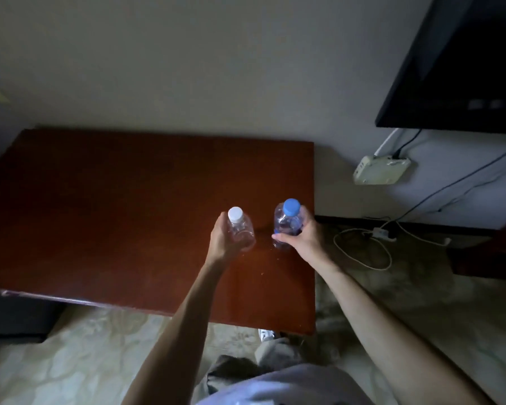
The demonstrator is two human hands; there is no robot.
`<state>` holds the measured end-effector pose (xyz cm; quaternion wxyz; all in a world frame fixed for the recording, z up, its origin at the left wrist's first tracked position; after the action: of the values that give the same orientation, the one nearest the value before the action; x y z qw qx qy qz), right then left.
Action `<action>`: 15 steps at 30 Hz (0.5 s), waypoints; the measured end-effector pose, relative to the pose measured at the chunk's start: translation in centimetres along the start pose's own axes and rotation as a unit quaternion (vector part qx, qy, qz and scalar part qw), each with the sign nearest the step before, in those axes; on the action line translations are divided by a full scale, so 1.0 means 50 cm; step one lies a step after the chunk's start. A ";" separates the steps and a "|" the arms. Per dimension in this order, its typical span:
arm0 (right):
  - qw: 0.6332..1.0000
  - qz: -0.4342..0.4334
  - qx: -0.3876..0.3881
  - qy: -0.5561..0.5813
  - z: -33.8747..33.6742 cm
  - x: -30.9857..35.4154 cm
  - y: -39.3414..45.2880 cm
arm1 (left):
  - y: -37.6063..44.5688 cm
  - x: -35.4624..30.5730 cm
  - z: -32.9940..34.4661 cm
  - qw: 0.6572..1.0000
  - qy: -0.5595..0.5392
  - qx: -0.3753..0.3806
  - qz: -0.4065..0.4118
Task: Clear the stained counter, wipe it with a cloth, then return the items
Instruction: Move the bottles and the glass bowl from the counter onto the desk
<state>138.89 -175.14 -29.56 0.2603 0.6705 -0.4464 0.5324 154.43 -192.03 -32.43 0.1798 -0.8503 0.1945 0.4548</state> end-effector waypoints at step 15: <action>0.996 0.038 -0.062 -0.047 0.023 -0.069 -0.020 | 0.051 0.062 0.034 0.989 0.105 0.082 0.067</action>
<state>140.19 -174.52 -33.06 0.2597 0.6599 -0.5150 0.4816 153.56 -193.92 -36.28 0.1963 -0.8607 0.3054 0.3569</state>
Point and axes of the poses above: each hand's wrist, its own y-axis towards the middle knuckle, its own z-axis out of the palm, x = y × z, the point moved 6 cm from there along y, towards the middle knuckle, and after that the axes turned 11 degrees about -x, right-handed, at the moved point
